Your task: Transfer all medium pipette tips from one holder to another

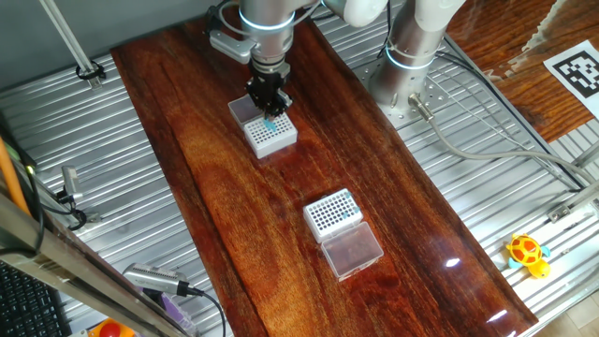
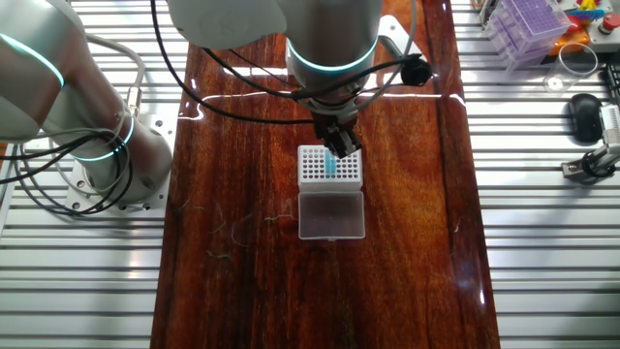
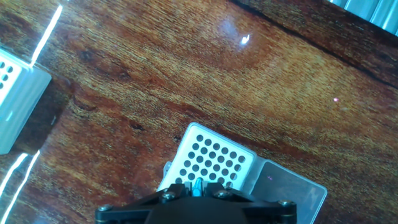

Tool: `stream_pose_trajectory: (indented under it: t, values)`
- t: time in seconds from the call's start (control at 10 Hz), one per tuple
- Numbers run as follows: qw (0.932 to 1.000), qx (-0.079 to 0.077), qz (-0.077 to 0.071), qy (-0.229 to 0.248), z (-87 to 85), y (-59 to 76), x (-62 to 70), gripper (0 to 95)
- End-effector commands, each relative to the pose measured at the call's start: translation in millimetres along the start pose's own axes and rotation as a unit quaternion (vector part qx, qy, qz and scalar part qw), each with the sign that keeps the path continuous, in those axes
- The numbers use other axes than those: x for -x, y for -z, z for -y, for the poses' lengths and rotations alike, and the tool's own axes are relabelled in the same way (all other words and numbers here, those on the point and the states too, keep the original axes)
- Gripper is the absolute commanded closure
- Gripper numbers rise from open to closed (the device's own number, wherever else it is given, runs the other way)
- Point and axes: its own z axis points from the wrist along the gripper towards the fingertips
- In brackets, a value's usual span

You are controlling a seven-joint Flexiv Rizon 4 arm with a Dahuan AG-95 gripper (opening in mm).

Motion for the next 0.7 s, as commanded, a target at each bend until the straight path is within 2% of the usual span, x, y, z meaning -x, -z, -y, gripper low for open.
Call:
stream_pose_trajectory:
  t: [0.1,0.3,0.5,0.6,0.7]
  values:
    - [1.0000,0.000,0.001,0.001,0.1,0.1,-0.7,57.0]
    - [1.0000,0.000,0.000,-0.005,0.2,1.3,1.6,57.0]
    - [0.9999,0.002,-0.003,-0.011,-6.8,5.8,13.7,57.0]
    - [0.9997,0.004,-0.008,-0.024,-22.8,12.1,33.9,57.0]
    - [0.9995,0.005,-0.009,-0.030,-29.8,14.1,41.0,57.0]
